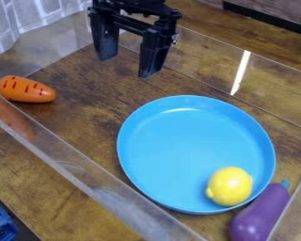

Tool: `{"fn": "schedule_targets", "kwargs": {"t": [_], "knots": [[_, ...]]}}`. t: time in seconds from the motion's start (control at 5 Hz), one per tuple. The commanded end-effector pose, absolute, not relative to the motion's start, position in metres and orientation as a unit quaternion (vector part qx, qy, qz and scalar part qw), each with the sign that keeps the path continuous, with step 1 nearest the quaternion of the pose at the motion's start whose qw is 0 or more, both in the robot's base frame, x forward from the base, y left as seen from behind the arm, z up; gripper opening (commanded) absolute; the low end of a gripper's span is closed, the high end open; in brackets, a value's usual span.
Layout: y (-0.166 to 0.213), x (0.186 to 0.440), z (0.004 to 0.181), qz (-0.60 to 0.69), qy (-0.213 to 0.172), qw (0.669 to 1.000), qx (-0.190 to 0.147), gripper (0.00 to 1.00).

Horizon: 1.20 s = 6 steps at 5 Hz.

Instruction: Put the carrot on the blue tray

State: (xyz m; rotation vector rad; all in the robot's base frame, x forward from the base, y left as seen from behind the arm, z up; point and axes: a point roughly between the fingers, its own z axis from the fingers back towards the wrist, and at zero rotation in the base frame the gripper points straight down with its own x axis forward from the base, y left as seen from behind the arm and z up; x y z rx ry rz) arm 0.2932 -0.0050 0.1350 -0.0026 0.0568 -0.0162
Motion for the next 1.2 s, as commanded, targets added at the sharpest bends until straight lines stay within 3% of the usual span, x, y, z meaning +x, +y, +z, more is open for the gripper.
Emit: {"fn": "schedule_targets", "kwargs": {"t": [0.0,1.0], "knots": [[-0.004,0.293,0.129,-0.026,0.035,0.999,-0.001,1.00],[0.023,0.291,0.108,-0.172,0.051,0.984,0.005,1.00]]}}
